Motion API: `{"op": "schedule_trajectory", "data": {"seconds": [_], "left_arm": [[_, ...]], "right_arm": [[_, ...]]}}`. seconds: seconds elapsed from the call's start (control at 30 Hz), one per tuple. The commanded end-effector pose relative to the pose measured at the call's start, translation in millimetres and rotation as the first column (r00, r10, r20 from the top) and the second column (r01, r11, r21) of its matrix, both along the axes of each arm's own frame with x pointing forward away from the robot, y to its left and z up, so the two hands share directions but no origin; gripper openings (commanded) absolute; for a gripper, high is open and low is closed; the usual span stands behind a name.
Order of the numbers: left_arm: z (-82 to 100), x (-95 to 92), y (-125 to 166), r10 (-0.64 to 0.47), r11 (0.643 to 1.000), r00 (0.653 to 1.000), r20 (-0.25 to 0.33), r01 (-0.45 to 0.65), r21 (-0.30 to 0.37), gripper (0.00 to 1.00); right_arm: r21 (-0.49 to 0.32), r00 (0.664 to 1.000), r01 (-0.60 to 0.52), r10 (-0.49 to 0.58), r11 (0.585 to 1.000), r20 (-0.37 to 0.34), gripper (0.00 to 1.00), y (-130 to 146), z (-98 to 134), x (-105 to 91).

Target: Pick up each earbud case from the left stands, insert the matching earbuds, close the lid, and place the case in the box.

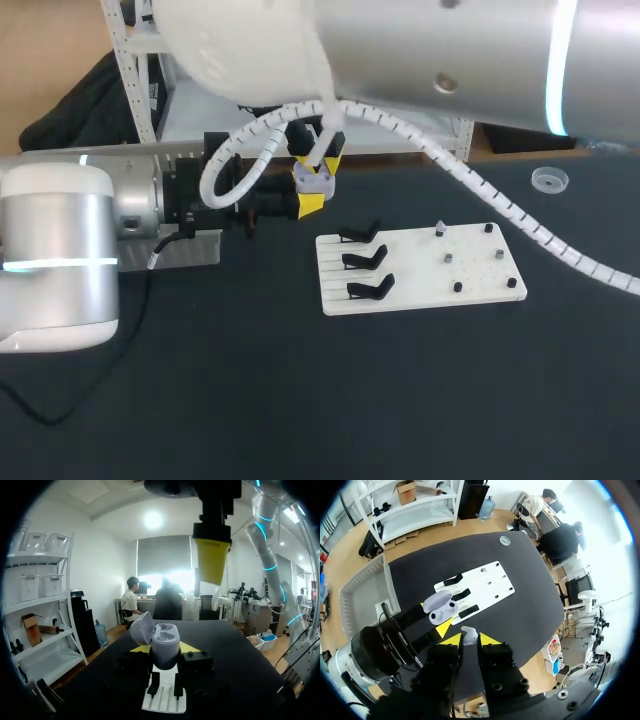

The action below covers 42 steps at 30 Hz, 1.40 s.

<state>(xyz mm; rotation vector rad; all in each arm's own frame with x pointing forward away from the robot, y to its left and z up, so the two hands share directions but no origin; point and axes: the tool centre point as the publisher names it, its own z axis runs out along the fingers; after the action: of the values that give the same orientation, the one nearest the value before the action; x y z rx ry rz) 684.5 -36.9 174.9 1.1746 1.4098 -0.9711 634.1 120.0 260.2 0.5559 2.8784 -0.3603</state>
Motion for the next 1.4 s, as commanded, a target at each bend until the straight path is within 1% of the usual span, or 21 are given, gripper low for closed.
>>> {"op": "schedule_trajectory", "data": {"seconds": [0.03,0.1,0.27,0.47,0.87,1.4], "left_arm": [[-0.8,-0.7,-0.2,0.004,1.0,1.0,0.002,-0.004,-0.003,0.0],[-0.8,-0.7,-0.2,0.004,1.0,1.0,0.002,-0.004,-0.003,0.0],[-0.8,-0.7,-0.2,0.004,1.0,1.0,0.002,-0.004,-0.003,0.0],[-0.8,-0.7,-0.2,0.004,1.0,1.0,0.002,-0.004,-0.003,0.0],[-0.8,-0.7,-0.2,0.004,1.0,1.0,0.002,-0.004,-0.003,0.0],[-0.8,-0.7,-0.2,0.004,1.0,1.0,0.002,-0.004,-0.003,0.0]], "right_arm": [[-0.02,1.0,0.007,-0.007,1.0,-0.014,0.0,4.5,-2.3,5.6],[-0.046,0.999,0.036,-0.037,0.998,-0.021,0.0,3.6,-4.2,6.7],[-0.045,0.995,0.096,-0.098,0.994,-0.029,0.0,0.8,-5.7,8.2],[-0.057,0.988,0.155,-0.157,0.986,-0.016,0.0,-3.8,-9.3,14.4],[-0.067,0.99,0.137,-0.138,0.988,-0.008,0.0,5.7,-16.1,25.1],[-0.069,0.99,0.141,-0.143,0.988,-0.018,0.0,5.4,-25.4,32.4]]}}
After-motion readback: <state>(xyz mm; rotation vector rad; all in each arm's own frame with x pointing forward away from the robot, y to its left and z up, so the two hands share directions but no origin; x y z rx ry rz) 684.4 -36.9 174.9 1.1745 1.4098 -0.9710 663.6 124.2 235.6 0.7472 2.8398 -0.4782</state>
